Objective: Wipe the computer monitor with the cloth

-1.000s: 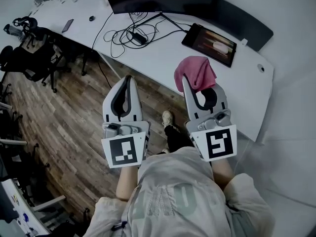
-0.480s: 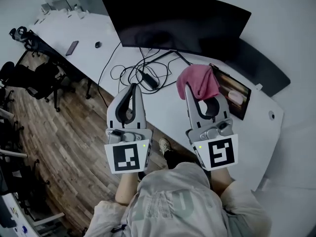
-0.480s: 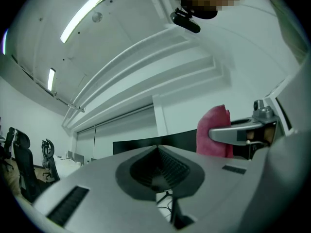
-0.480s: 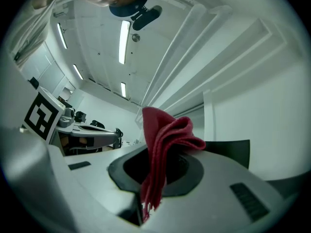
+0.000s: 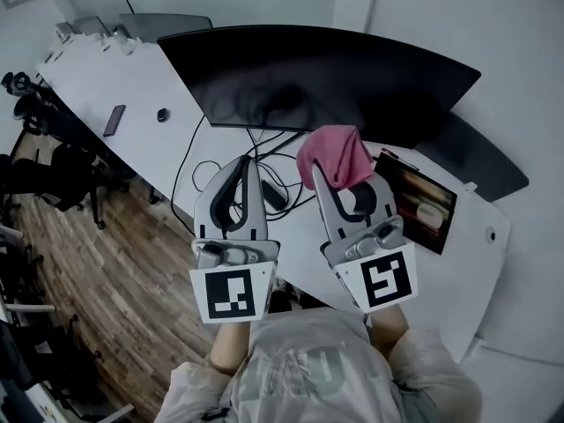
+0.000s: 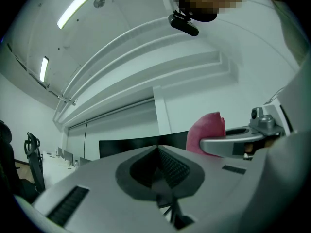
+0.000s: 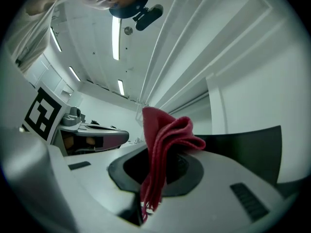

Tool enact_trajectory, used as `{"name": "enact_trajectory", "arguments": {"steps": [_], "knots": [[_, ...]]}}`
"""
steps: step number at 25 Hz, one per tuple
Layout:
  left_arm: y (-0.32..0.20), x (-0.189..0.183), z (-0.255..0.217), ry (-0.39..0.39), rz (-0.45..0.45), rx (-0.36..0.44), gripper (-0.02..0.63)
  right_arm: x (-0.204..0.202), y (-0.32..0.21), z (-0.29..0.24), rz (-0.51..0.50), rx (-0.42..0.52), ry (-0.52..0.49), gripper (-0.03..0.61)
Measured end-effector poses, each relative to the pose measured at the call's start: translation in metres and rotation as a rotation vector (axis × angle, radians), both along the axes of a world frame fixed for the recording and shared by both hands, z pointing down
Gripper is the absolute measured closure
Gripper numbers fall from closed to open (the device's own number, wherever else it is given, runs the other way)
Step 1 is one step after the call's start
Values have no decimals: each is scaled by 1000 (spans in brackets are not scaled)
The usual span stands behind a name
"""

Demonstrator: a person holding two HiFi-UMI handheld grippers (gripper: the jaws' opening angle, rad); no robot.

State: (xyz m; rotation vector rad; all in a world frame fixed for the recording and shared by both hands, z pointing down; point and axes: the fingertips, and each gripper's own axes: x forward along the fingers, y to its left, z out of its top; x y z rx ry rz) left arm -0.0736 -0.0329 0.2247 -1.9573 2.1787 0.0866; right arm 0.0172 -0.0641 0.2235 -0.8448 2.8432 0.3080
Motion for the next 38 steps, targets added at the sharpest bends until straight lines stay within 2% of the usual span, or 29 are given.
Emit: {"name": "enact_trajectory", "arguments": {"steps": [7,13,15,21,25,27,32,38], "knots": [[-23,-14,1,0,76,-12,598,-15,-14,-1,67,-15,1,525],[-52,16,0,-3,211,-25,598,2,-30,-4,141,6,27,525],[-65,36,-6,-5,280,-23,598,24,-42,-14,198,37,54,525],[-108,115,-34,-22,527,18,598,127,-98,-80,470,202,139,525],[-136,162,-42,0,659,21,598,187,-134,-121,581,316,206,525],[-148,183,-43,3,718,29,598,211,-153,-131,614,343,245,525],[-172,218,-36,6,792,11,598,243,-196,-123,630,295,310,525],[-193,233,-26,1,818,1,598,248,-234,-90,586,203,316,525]]}}
